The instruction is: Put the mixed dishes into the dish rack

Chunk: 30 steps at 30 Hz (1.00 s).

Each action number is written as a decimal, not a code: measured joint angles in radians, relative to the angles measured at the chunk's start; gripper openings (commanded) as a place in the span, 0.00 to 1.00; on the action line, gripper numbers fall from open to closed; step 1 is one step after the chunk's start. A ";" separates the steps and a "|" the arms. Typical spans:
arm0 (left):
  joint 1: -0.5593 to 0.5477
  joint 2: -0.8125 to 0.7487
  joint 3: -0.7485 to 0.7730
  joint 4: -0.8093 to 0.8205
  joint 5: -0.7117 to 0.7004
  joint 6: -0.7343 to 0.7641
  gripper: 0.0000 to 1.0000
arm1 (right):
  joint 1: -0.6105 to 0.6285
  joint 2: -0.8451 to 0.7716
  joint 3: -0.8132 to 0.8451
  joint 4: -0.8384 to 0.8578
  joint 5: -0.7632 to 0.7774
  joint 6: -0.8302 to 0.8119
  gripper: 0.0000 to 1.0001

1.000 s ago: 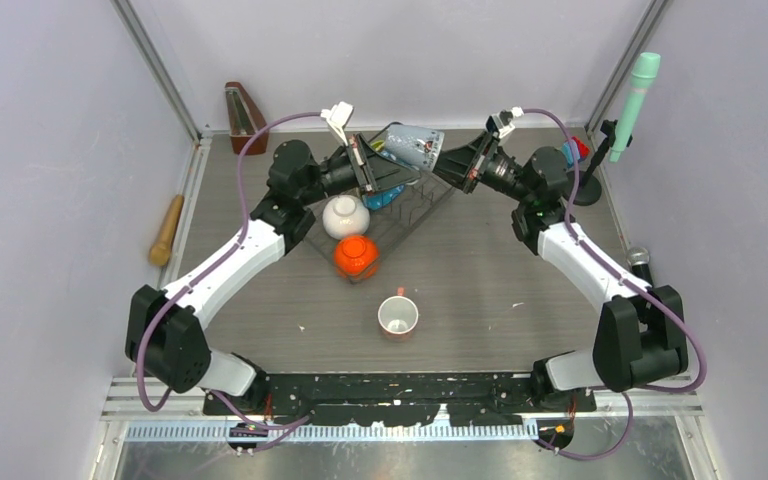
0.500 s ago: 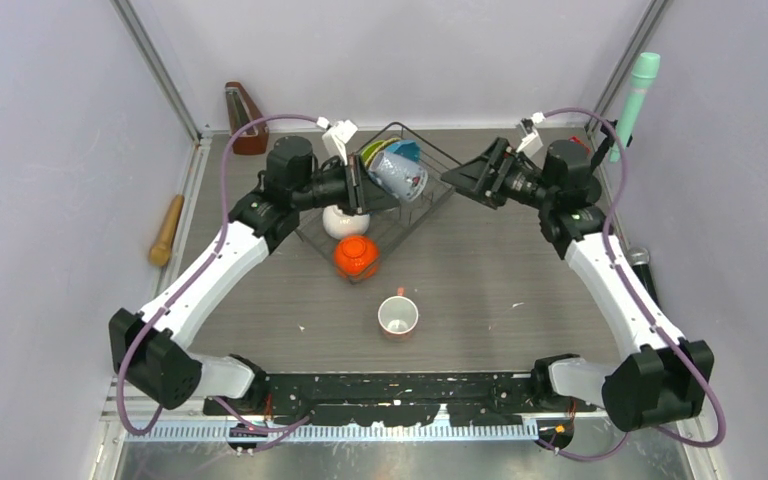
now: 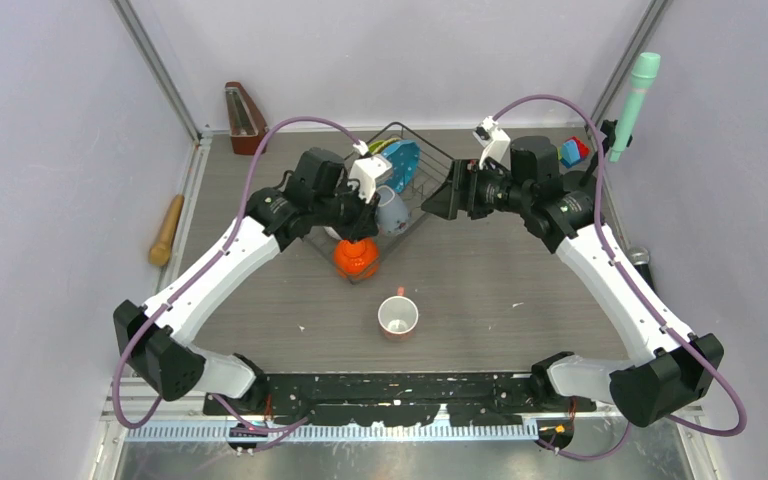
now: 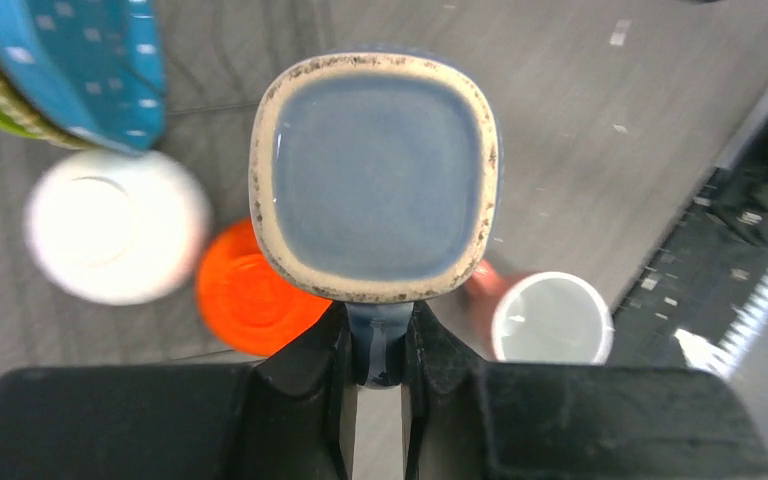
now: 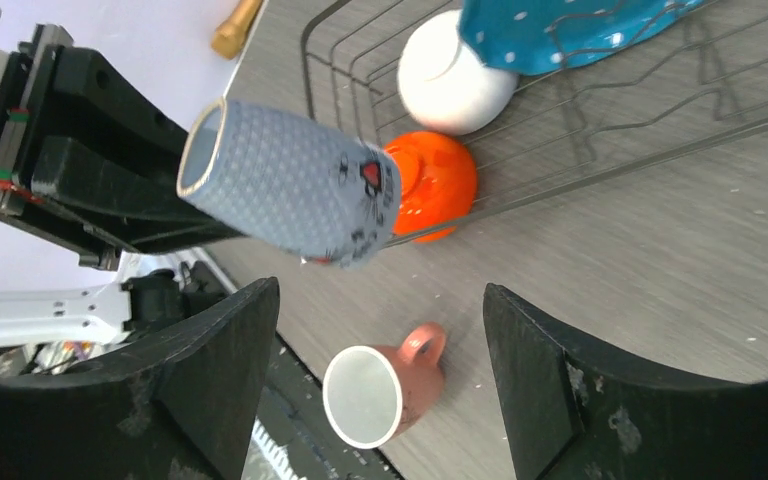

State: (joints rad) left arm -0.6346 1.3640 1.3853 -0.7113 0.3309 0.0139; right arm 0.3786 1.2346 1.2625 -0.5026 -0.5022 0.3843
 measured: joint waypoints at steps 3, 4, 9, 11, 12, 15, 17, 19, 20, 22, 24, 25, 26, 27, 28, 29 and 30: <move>0.003 0.037 0.010 0.026 -0.090 0.044 0.00 | -0.002 -0.002 -0.002 0.001 0.032 -0.021 0.79; 0.005 0.055 0.010 0.038 -0.117 0.048 0.00 | -0.002 -0.003 -0.004 0.002 0.039 -0.024 0.79; 0.011 0.169 0.009 0.132 -0.201 0.045 0.00 | -0.006 -0.003 -0.023 0.004 0.072 -0.030 0.78; 0.011 0.215 0.009 0.165 -0.217 0.043 0.00 | -0.006 -0.003 -0.031 0.003 0.083 -0.030 0.78; 0.011 0.238 0.009 0.182 -0.225 0.043 0.00 | -0.006 -0.003 -0.036 0.004 0.088 -0.031 0.78; 0.011 0.302 0.010 0.209 -0.243 0.043 0.00 | -0.006 -0.007 -0.051 0.003 0.105 -0.029 0.78; 0.011 0.330 0.010 0.210 -0.254 0.043 0.00 | -0.006 -0.009 -0.060 0.004 0.117 -0.026 0.78; 0.011 0.344 0.009 0.211 -0.261 0.043 0.00 | -0.006 -0.013 -0.072 0.003 0.126 -0.023 0.78; 0.011 0.348 0.009 0.214 -0.262 0.043 0.00 | -0.006 -0.014 -0.076 0.003 0.130 -0.020 0.78; 0.011 0.349 0.005 0.226 -0.264 0.042 0.00 | -0.006 -0.018 -0.086 0.005 0.142 -0.016 0.78; 0.011 0.349 0.005 0.237 -0.264 0.039 0.00 | -0.008 -0.022 -0.098 0.005 0.151 -0.014 0.78; 0.011 0.351 0.005 0.244 -0.264 0.038 0.00 | -0.008 -0.023 -0.103 0.004 0.154 -0.012 0.78; 0.011 0.353 0.005 0.249 -0.264 0.037 0.00 | -0.008 -0.024 -0.108 0.003 0.158 -0.011 0.78; 0.011 0.355 0.005 0.252 -0.264 0.036 0.00 | -0.008 -0.024 -0.111 0.004 0.161 -0.011 0.78; 0.011 0.359 0.005 0.253 -0.264 0.035 0.00 | -0.010 -0.024 -0.113 0.004 0.161 -0.010 0.78; 0.011 0.362 0.005 0.253 -0.264 0.032 0.00 | -0.010 -0.024 -0.114 0.003 0.164 -0.010 0.78; 0.011 0.366 0.005 0.252 -0.265 0.027 0.00 | -0.010 -0.024 -0.115 0.003 0.166 -0.008 0.78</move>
State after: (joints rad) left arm -0.6235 1.7302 1.3907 -0.4591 0.0662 0.0410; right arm 0.3683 1.2102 1.1477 -0.4992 -0.3367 0.3763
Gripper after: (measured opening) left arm 0.176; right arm 0.781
